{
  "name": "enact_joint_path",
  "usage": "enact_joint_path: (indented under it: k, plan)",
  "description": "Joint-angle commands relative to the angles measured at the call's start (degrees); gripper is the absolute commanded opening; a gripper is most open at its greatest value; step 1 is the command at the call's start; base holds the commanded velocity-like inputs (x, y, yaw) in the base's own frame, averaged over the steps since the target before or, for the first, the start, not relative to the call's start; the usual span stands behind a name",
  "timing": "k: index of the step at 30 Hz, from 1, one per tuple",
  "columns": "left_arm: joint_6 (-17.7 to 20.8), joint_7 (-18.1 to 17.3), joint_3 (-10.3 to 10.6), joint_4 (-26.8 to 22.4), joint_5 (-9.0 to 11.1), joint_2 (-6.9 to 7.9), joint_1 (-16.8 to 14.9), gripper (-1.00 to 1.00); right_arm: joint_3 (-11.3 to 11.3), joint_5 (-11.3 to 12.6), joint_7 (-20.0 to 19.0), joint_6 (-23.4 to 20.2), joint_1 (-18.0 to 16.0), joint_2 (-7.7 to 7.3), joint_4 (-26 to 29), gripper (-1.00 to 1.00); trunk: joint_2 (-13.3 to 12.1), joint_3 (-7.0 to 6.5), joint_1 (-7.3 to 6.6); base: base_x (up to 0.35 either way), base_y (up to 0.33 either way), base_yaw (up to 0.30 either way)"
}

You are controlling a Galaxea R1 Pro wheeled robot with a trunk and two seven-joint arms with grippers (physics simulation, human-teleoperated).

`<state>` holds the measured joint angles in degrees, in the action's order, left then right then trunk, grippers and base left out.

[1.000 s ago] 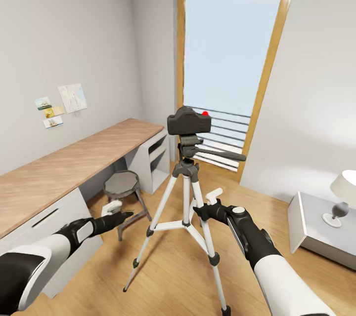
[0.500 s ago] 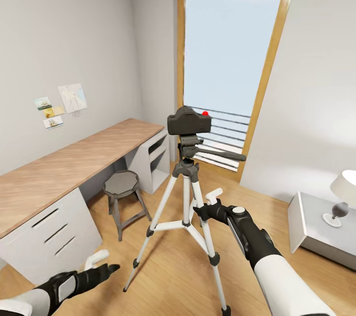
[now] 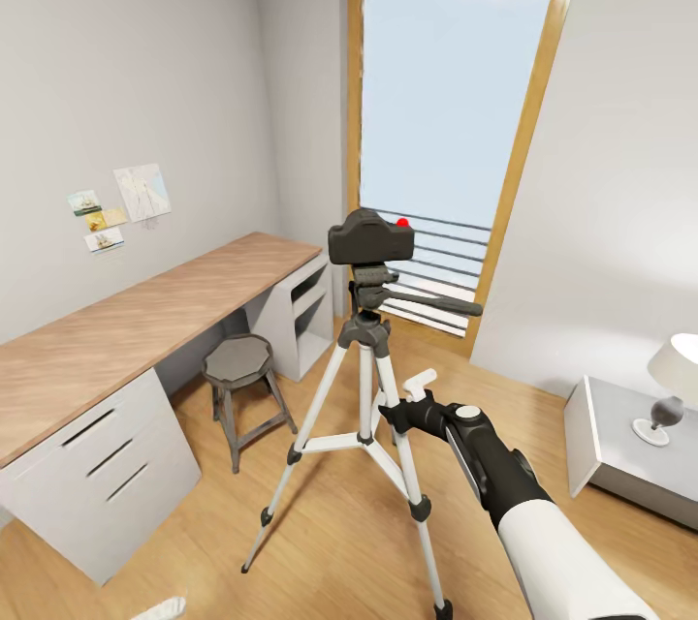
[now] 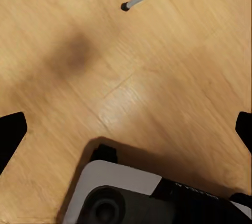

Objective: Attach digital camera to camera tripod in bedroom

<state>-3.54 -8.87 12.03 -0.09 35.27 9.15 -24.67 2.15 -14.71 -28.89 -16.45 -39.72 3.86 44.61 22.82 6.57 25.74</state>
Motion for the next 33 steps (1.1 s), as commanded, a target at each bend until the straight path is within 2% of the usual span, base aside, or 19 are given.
enact_joint_path:
  k: [1, 2, 3, 4, 10, 15, 17, 18, 23, 27, 33]
  plan:
    - [-0.27, 1.8, 0.46, 0.08, 0.54, -0.36, 0.44, 1.0, -0.14, -0.68, -0.64, -0.77, -0.01, 0.05, -1.45, -1.0, 0.1, 0.13, 0.04, 0.0, 0.0, 0.0]
    - [-0.28, 3.7, 0.46, 0.09, 0.55, -0.71, 0.93, 1.0, -0.14, -0.68, -0.64, -0.77, -0.01, 0.06, -1.45, -1.0, 0.1, 0.13, 0.04, 0.0, 0.0, 0.0]
    - [-0.05, 7.07, 0.46, 0.09, 0.56, -1.4, 1.87, 1.0, -0.13, -0.66, -0.65, -0.77, -0.01, 0.07, -1.45, -1.0, 0.1, 0.13, 0.04, 0.0, 0.0, 0.0]
    - [0.19, 8.5, 0.46, 0.09, 0.57, -1.72, 2.32, 1.0, -0.13, -0.64, -0.65, -0.77, -0.01, 0.06, -1.45, -1.0, 0.1, 0.13, 0.04, 0.0, 0.0, 0.0]
    - [3.34, 14.18, 0.4, 0.1, 0.99, -3.24, 5.05, 1.0, -0.13, -0.51, -0.65, -0.82, -0.01, 0.09, -1.45, -1.0, 0.1, 0.13, 0.04, 0.0, 0.0, 0.0]
    - [5.44, 15.46, 0.38, 0.15, 3.28, -3.58, 7.24, 1.0, -0.13, -0.43, -0.65, -0.88, -0.01, 0.09, -1.45, -1.0, 0.1, 0.13, 0.04, 0.0, 0.0, 0.0]
    - [5.74, 15.73, 0.37, 0.16, 4.47, -3.62, 7.8, 1.0, -0.13, -0.42, -0.65, -0.91, -0.01, 0.09, -1.45, -1.0, 0.1, 0.13, 0.04, 0.0, 0.0, 0.0]
    - [5.81, 16.13, 0.37, 0.14, 5.71, -3.58, 8.19, 1.0, -0.13, -0.45, -0.65, -0.92, -0.01, 0.09, -1.45, -1.0, 0.1, 0.13, 0.04, 0.0, 0.0, 0.0]
    - [5.55, 17.09, 0.4, 0.08, 8.26, -3.18, 8.69, 1.0, -0.13, -0.58, -0.66, -0.94, -0.01, 0.08, -1.45, -1.0, 0.1, 0.13, 0.04, 0.0, 0.0, 0.0]
    - [5.39, 17.36, 0.43, 0.03, 9.38, -2.95, 8.86, 1.0, -0.13, -0.64, -0.65, -0.89, -0.01, 0.09, -1.45, -1.0, 0.1, 0.13, 0.04, 0.0, 0.0, 0.0]
    - [5.33, 17.42, 0.45, 0.01, 9.76, -3.02, 8.92, 1.0, -0.13, -0.57, -0.7, -0.75, -0.01, 0.09, -1.45, -1.0, 0.1, 0.13, 0.04, 0.0, 0.0, 0.0]
